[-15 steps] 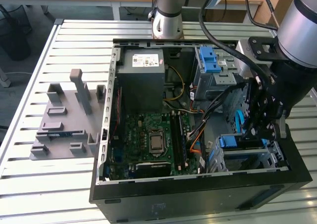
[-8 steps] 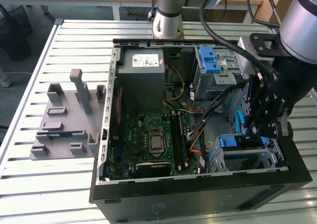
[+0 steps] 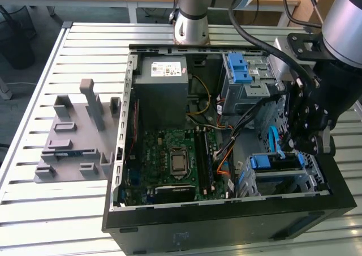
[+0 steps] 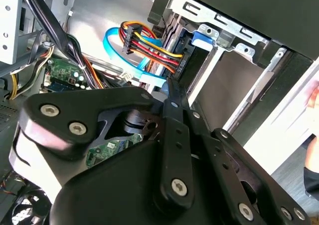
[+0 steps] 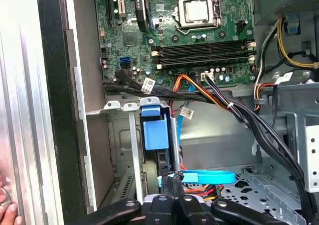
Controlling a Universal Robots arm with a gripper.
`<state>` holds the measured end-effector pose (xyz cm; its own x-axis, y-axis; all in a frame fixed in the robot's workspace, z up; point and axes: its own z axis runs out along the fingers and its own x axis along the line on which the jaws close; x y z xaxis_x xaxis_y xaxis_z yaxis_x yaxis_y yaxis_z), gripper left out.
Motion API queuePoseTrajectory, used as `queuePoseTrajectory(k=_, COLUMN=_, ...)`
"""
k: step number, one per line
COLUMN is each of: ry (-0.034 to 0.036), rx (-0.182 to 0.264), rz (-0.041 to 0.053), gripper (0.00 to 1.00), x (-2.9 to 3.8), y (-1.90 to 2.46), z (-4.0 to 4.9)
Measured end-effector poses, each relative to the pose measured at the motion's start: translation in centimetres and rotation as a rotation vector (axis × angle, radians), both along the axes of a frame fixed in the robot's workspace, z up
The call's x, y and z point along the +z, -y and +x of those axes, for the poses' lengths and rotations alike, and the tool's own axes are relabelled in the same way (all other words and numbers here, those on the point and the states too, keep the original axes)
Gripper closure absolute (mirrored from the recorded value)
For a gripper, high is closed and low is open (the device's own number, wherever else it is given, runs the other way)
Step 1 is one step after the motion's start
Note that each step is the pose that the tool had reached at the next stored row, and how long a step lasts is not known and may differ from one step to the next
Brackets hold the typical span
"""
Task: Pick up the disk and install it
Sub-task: 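Insert the second disk wire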
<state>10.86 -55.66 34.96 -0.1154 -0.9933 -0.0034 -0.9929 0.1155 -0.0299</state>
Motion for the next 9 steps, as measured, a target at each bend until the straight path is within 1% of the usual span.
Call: queuePoseTrajectory(k=9, ry=0.0, rx=0.0, rz=-0.0002, gripper=0.89, x=0.03, y=0.0, z=0.0)
